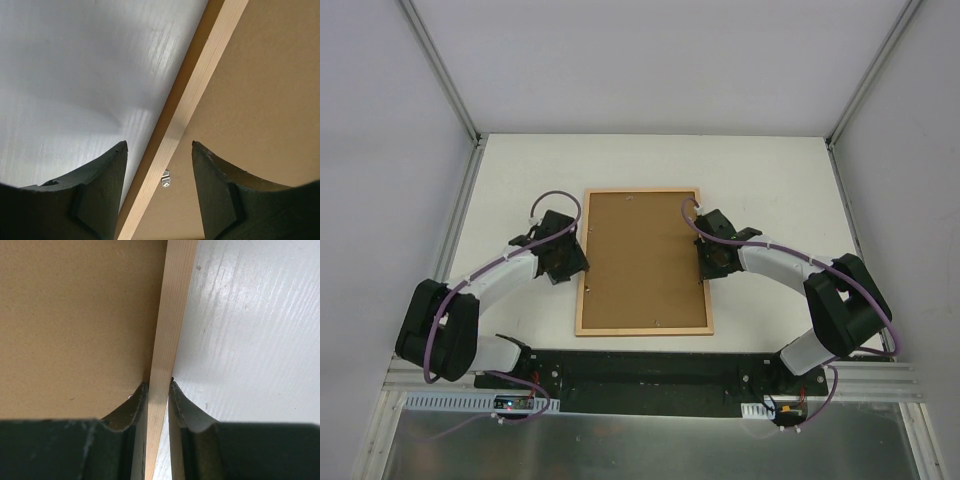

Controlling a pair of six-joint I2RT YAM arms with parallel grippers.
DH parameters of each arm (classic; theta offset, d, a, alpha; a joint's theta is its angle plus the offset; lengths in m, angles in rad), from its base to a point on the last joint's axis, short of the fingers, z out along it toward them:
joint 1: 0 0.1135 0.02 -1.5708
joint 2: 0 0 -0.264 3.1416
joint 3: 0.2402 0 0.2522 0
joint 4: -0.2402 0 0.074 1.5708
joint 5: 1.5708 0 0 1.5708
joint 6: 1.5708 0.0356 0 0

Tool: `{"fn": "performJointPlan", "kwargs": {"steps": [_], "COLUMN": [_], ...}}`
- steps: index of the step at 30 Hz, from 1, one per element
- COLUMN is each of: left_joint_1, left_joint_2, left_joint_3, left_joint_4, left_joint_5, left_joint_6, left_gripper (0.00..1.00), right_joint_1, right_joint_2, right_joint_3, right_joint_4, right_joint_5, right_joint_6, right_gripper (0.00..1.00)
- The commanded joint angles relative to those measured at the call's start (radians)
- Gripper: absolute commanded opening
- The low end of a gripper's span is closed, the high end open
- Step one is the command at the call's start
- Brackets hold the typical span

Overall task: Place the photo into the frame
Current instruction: Press the fastener onto the backboard.

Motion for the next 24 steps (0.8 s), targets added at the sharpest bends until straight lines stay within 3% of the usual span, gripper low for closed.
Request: {"fn": "performJointPlan", "kwargs": {"steps": [1,12,24], "left_joint_1": [-0.048,-0.133,-0.137], "left_joint_2": [0.000,0.009,-0.078], "left_joint_3": [-0.020,-0.074,-0.183], "left_joint_4": [-0.060,-0.059,-0.069], "left_joint_5": [-0.098,-0.055,-0.038], "left_joint_6": [0.021,-0.010,-0.048], "left_gripper": [0.54,0.54,0.49], "right_joint_1": [0.005,0.007,0.005], "right_joint_2": [0.029,0.036,0.039], "right_joint_3": [-0.002,0.004,0.010], "right_joint_4": [0.006,0.003,0.000], "right_joint_5": [-0.007,-0.008,-0.013], "right_joint_6": [-0.023,-0.021,-0.018], "right_gripper": [0.05,0.04,0.04]}}
